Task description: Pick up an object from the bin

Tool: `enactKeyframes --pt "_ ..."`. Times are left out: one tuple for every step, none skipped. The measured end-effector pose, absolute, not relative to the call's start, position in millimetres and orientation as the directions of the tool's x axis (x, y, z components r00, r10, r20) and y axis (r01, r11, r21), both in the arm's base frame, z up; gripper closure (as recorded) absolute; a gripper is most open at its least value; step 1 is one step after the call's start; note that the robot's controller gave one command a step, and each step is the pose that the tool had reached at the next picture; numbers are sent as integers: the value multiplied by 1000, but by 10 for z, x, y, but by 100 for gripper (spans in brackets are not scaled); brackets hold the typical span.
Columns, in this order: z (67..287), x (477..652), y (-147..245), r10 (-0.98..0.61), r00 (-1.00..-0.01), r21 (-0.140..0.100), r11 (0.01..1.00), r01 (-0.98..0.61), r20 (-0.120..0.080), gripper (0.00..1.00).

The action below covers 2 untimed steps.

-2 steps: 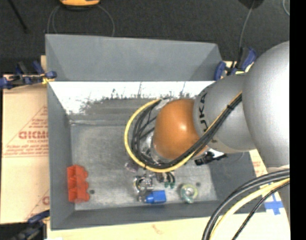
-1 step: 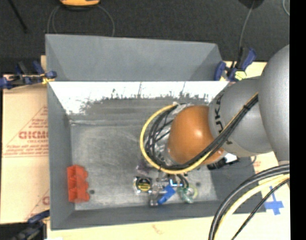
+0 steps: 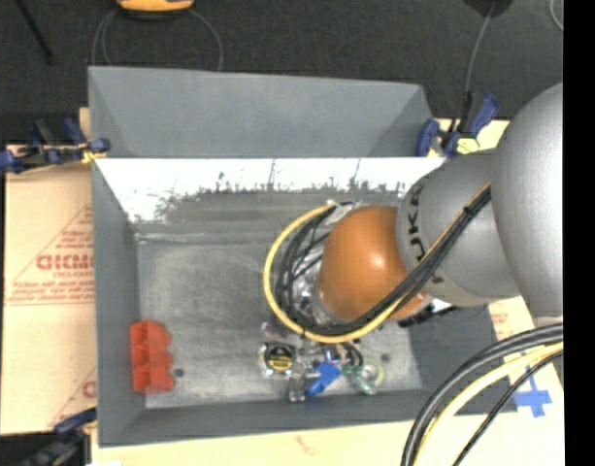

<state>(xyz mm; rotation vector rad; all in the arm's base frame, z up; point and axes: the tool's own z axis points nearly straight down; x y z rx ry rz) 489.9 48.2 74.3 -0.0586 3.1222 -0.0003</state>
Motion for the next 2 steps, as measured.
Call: enactKeyframes --pt "764 4918 494 -37 -999 2 999 -37 -25 100" --pt "2673 4758 506 -39 -999 -1 999 -39 -11 100"
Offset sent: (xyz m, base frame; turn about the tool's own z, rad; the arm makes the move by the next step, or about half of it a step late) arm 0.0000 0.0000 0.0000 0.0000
